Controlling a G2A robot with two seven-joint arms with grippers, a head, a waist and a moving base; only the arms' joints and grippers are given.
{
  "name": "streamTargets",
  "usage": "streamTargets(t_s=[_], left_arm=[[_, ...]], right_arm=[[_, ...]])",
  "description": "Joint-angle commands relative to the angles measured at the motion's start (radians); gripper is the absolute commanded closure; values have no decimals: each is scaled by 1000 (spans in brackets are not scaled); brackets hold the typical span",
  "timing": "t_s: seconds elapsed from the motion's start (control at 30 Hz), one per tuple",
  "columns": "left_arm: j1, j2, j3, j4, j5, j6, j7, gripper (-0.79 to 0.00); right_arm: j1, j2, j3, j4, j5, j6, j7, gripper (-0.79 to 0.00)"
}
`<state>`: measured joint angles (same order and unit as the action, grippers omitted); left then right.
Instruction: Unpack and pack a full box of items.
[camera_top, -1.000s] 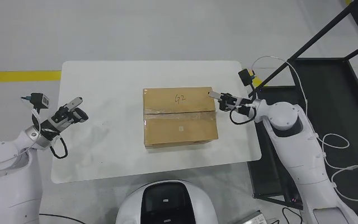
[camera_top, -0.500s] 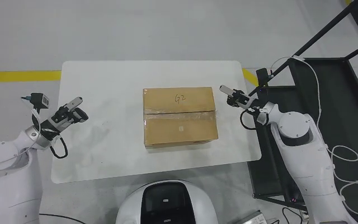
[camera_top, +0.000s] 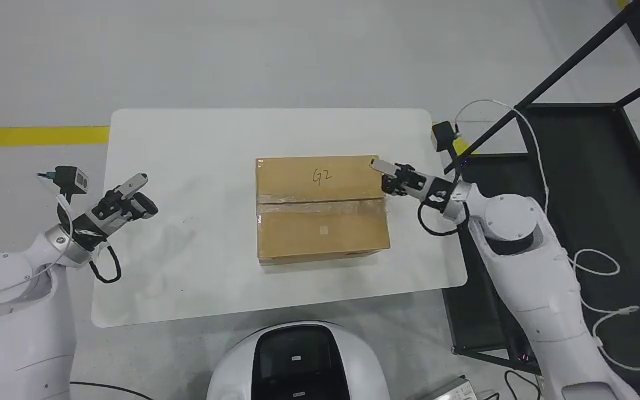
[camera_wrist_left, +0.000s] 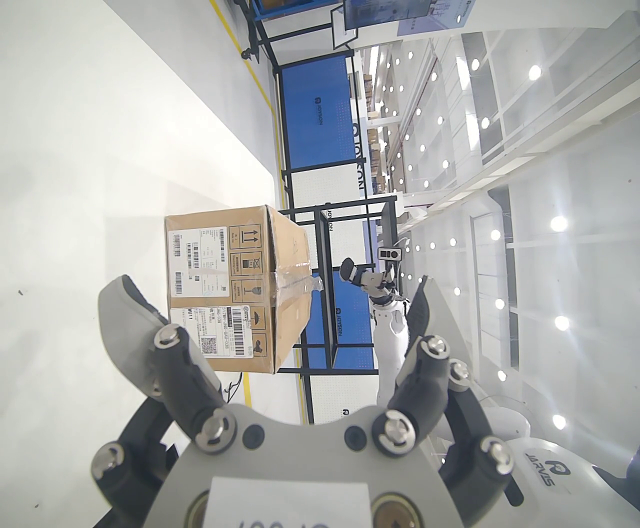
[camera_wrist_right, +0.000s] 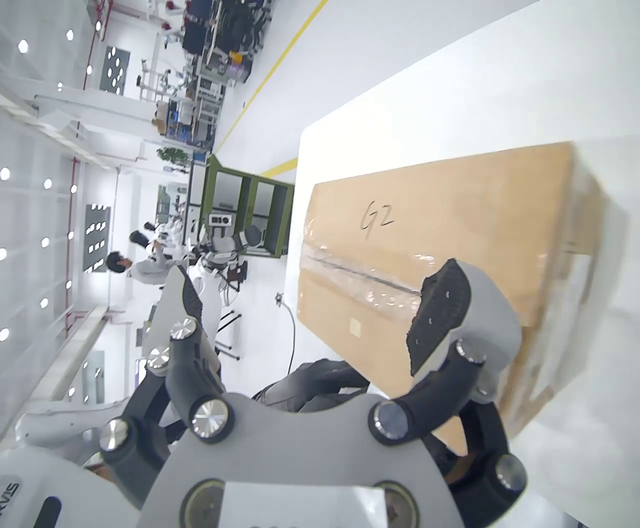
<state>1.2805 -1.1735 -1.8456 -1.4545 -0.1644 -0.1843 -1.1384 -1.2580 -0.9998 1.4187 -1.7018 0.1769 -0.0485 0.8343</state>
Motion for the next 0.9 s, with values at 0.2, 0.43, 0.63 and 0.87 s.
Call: streamTargets(t_s=[0.2, 0.43, 0.63, 0.87], left_arm=[[0, 0, 0, 0, 0, 0, 0, -785], [0, 0, 0, 0, 0, 0, 0, -785], [0, 0, 0, 0, 0, 0, 0, -785], [0, 0, 0, 0, 0, 0, 0, -785]], right_arm=[[141, -39, -235, 119, 22, 49, 30, -785], [178, -51, -289, 192, -12, 90, 22, -785], [131, -34, -237, 164, -48, 125, 46, -785], [29, -8, -114, 99, -65, 170, 19, -785]])
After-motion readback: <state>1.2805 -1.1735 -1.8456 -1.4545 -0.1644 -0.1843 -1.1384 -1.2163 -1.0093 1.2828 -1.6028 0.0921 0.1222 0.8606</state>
